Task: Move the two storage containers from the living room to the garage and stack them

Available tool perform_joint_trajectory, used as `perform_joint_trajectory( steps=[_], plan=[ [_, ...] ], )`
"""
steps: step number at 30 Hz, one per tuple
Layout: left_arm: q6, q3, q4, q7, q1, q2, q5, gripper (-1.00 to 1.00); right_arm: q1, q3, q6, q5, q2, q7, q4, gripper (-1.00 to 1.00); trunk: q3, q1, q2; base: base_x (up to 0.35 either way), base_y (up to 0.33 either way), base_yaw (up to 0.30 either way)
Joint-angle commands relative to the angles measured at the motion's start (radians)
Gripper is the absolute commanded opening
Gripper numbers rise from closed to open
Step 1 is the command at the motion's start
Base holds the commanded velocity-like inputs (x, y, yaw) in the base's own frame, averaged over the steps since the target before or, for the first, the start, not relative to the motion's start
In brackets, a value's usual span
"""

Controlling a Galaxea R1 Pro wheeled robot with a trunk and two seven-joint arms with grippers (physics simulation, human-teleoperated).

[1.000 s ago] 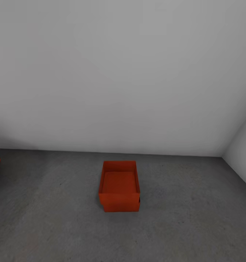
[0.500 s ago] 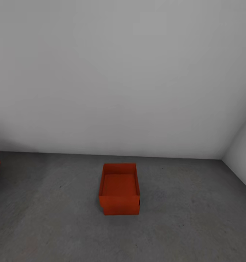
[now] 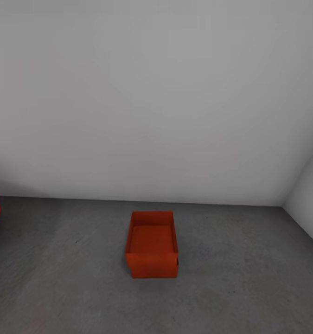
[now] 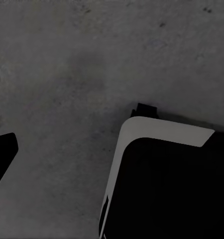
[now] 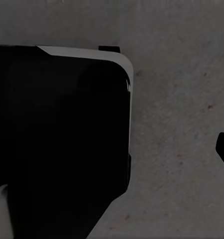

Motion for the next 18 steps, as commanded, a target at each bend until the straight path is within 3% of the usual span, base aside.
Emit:
perform_joint_trajectory(
  steps=[1, 18],
  plan=[
    [-0.004, 0.004, 0.001, 0.0, -0.001, 0.0, 0.006, 1.0, -0.001, 0.008, -0.006, -0.007, 0.0, -0.002, 0.003, 1.0, 0.0, 0.0, -0.001, 0.0, 0.0, 0.0],
    [-0.004, 0.004, 0.001, 0.0, -0.001, 0.0, 0.006, 1.0, -0.001, 0.008, -0.006, -0.007, 0.0, -0.001, 0.003, 1.0, 0.028, 0.0, -0.001, 0.0, 0.0, 0.0]
  ],
)
